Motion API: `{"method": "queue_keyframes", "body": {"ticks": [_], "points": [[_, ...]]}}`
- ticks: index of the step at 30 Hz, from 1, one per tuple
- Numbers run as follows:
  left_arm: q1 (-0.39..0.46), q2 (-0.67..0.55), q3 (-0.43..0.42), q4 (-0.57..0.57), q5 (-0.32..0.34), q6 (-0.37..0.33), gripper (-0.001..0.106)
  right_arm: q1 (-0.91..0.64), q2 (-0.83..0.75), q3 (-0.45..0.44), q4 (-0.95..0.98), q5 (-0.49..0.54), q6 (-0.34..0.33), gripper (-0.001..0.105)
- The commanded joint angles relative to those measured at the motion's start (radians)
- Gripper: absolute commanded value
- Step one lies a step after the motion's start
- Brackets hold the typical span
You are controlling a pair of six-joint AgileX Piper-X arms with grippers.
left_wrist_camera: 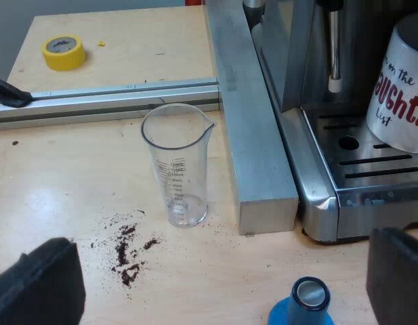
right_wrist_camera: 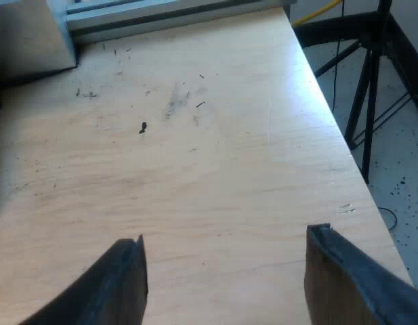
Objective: Place mug into machine
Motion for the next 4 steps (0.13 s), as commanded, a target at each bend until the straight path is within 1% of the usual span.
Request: {"method": "queue_keyframes", "body": {"ticks": [1,4], "points": [[0.0,-0.14,-0.001,-0.013,0.007,-0.003,0.085,0.001,-0.046,-0.007,-0.004,-0.003,-0.004,0.054],[0.0,-0.14,-0.001,-0.013,0.007,-0.003,0.085,0.001,-0.046,-0.007,-0.004,-0.003,-0.004,0.054]]}}
